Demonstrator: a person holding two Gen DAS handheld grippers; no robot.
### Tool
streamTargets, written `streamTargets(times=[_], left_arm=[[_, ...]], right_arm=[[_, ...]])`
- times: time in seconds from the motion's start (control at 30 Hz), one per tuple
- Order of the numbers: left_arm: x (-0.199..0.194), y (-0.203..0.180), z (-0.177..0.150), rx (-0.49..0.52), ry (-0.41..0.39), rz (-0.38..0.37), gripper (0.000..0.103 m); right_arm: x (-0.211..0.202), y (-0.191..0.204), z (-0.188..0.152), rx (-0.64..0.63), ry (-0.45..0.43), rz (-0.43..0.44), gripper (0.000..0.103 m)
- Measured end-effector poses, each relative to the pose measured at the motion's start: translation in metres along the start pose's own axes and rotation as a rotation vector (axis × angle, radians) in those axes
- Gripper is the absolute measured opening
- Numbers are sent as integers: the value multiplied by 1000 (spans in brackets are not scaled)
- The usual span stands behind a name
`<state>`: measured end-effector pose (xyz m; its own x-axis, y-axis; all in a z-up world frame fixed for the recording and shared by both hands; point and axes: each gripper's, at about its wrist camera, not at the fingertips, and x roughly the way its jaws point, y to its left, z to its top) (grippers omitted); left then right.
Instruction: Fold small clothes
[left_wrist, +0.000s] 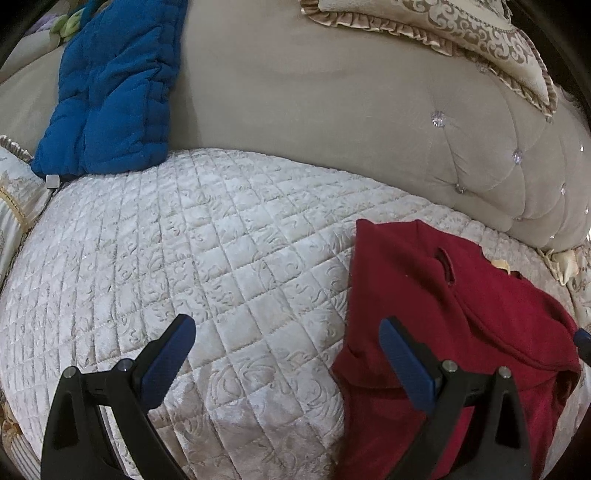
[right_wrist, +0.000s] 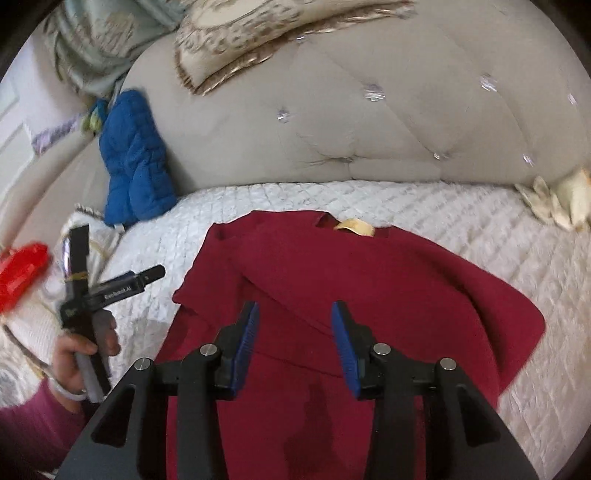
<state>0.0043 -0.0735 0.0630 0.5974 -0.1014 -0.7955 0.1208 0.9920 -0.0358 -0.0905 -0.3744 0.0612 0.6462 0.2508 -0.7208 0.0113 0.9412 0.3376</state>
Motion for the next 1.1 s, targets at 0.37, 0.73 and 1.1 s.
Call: streamTargets(times=[0.37, 0.73, 1.1], left_arm=[[5, 3, 1, 17, 7, 25, 101], [-3, 7, 3, -15, -25, 14, 101], [-16, -26, -2, 80, -87, -65, 101]], right_arm=[[142, 69, 14, -311, 128, -234, 0], [92, 77, 9, -140, 18, 56, 0], [-32, -61, -6, 197, -78, -312, 35]])
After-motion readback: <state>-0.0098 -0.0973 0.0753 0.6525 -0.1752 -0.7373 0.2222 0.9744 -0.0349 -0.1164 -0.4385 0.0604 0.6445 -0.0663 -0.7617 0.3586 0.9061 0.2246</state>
